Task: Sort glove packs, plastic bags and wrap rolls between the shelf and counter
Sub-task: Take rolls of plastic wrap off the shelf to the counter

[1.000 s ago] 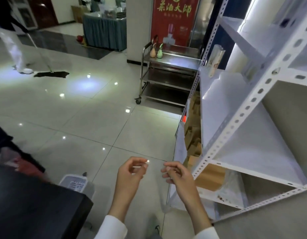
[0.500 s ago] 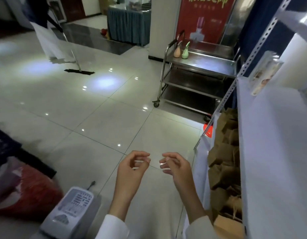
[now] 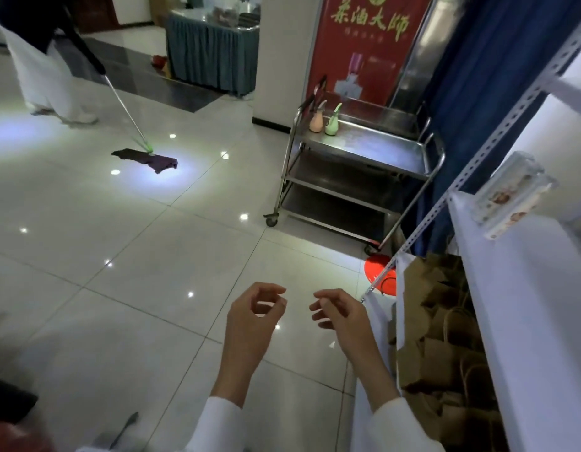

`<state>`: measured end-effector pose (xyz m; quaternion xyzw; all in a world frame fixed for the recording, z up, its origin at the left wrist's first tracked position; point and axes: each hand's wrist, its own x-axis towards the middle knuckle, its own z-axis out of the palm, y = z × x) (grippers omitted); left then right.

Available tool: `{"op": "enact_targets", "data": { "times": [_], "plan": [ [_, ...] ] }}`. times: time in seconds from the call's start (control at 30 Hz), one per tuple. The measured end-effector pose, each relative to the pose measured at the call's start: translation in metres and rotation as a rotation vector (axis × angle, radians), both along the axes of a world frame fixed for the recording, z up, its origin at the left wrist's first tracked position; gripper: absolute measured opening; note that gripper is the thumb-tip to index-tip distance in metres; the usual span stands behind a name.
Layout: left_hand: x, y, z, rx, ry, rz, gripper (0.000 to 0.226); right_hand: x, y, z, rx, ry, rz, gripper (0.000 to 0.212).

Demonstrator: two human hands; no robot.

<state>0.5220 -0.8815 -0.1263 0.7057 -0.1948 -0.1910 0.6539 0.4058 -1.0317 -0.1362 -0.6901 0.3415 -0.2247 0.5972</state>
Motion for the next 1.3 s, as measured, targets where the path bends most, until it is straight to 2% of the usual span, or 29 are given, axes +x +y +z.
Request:
{"op": "enact_targets", "data": {
  "times": [0.33,0.57,0.77,1.03,1.17,1.3],
  "plan": [
    [0.054,-0.129,0.011,0.016,-0.004,-0.173,0.016,0.026,-0.122,0.015,-0.019,-0.052,-0.227,0.018],
    [0.069,-0.279,0.016,0.038,-0.037,-0.341,0.016,0.026,-0.234,0.006,-0.022,-0.090,-0.427,0.020],
    [0.060,-0.407,0.028,0.021,-0.142,-0.541,0.022,0.004,-0.324,0.025,0.004,-0.131,-0.652,0.012],
    [0.030,-0.523,0.040,0.005,-0.142,-0.786,0.017,-0.025,-0.381,0.052,-0.089,-0.228,-0.917,0.025],
    [0.019,-0.565,0.045,-0.024,-0.164,-0.872,0.016,-0.048,-0.406,0.052,-0.171,-0.216,-1.093,0.025],
    [0.015,-0.606,0.045,-0.064,-0.096,-0.933,0.021,-0.062,-0.422,0.046,-0.250,-0.189,-1.257,0.020]
  ]
}}
